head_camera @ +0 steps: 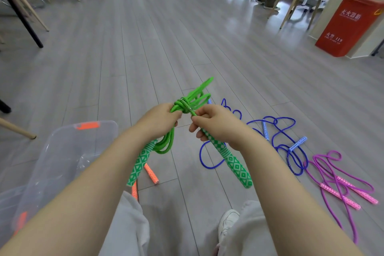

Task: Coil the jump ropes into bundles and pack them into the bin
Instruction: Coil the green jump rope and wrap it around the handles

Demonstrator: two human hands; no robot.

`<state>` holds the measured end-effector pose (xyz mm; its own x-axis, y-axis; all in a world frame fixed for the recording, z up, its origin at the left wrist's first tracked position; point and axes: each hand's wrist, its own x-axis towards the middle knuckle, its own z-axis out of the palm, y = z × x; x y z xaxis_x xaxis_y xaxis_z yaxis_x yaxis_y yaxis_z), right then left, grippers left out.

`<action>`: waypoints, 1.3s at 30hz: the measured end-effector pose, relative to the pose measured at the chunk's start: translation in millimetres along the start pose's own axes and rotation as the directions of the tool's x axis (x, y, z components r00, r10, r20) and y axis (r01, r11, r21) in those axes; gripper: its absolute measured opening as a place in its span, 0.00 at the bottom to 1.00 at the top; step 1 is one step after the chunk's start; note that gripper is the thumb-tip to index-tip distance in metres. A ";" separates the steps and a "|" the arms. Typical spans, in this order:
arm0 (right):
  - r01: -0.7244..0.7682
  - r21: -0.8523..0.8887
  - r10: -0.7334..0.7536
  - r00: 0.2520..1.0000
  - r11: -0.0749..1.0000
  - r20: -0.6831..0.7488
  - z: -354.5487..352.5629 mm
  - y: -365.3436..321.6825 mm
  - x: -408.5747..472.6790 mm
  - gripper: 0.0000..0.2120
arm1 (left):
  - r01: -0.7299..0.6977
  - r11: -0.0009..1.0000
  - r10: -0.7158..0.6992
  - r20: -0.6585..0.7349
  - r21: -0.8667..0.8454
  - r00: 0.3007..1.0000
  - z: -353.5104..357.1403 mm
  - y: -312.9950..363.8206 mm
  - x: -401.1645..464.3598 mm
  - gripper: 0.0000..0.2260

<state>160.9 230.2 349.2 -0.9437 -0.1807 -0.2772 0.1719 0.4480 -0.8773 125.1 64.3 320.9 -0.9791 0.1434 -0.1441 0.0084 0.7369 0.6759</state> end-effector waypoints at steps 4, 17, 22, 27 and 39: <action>0.014 0.004 -0.014 0.999 1.000 0.041 -9.0 1.5 -0.7 0.10 | 0.010 0.929 -0.011 0.000 -0.370 1.000 -4.7 0.3 -3.2 0.10; 0.078 -0.081 -0.076 0.997 0.994 0.029 5.7 -2.2 1.1 0.13 | 0.040 0.575 0.004 0.051 -0.817 0.999 1.7 13.0 -4.8 0.09; 0.068 -0.237 -0.069 0.998 0.969 0.006 5.4 -0.9 2.2 0.21 | 0.056 0.514 -0.007 0.062 -0.856 0.998 1.9 17.4 -5.7 0.08; 0.075 -0.268 -0.092 0.994 0.961 -0.051 3.4 0.3 5.5 0.05 | 0.075 0.483 0.005 0.088 -0.873 0.996 3.1 22.3 -8.2 0.08; 0.046 -0.182 -0.040 0.998 0.982 0.041 -18.0 6.0 3.6 0.06 | -0.009 0.688 0.087 0.069 -0.726 0.994 4.6 19.3 -12.0 0.11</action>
<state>153.5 248.0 350.0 -0.9374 -0.2339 -0.2581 0.0738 0.5907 -0.8035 137.9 79.8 332.4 -0.9582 0.2522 -0.1349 -0.1326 0.0260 0.9908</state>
